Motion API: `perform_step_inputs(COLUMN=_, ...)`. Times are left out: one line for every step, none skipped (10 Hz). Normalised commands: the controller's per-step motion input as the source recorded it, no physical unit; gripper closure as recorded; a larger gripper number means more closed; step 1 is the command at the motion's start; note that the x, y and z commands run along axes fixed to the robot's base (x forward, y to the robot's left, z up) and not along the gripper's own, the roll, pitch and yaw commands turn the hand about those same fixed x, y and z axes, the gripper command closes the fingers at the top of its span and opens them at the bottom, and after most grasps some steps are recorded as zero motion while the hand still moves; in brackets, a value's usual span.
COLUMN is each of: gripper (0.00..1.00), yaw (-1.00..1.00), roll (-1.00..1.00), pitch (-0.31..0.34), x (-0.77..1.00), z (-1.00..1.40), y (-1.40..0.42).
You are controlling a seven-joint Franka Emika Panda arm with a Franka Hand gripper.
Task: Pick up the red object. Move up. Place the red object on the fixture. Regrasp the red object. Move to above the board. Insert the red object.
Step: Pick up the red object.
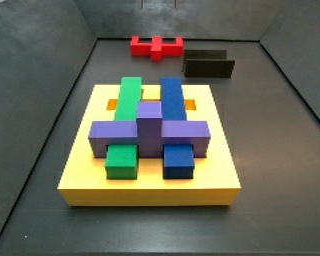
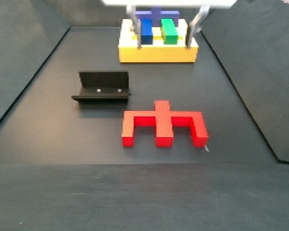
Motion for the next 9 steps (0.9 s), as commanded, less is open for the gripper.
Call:
perform_step_inputs(gripper=0.00, yaw=0.00, roll=-0.03, pitch=-0.091, x=0.27, z=-0.96, y=0.17)
perform_step_inputs(gripper=0.00, yaw=0.00, roll=-0.01, pitch=-0.113, x=0.15, z=-0.95, y=0.20)
perform_step_inputs(gripper=0.00, yaw=-0.01, roll=-0.01, pitch=-0.149, x=0.00, z=-0.87, y=0.21)
perform_step_inputs(gripper=0.00, yaw=-0.09, roll=-0.01, pitch=-0.154, x=0.00, z=-0.80, y=0.15)
perform_step_inputs(gripper=0.00, yaw=-0.15, roll=-0.01, pitch=-0.140, x=0.00, z=-0.70, y=0.15)
perform_step_inputs(gripper=0.00, yaw=-0.19, roll=-0.01, pitch=-0.140, x=-0.07, z=-0.66, y=0.17)
perform_step_inputs(gripper=0.00, yaw=-0.21, roll=-0.05, pitch=-0.154, x=-0.08, z=-0.65, y=0.18)
perform_step_inputs(gripper=0.00, yaw=-0.22, roll=-0.06, pitch=-0.161, x=-0.09, z=-0.62, y=0.17)
perform_step_inputs(gripper=0.00, yaw=-0.16, roll=-0.13, pitch=-0.210, x=-0.20, z=-0.57, y=0.22)
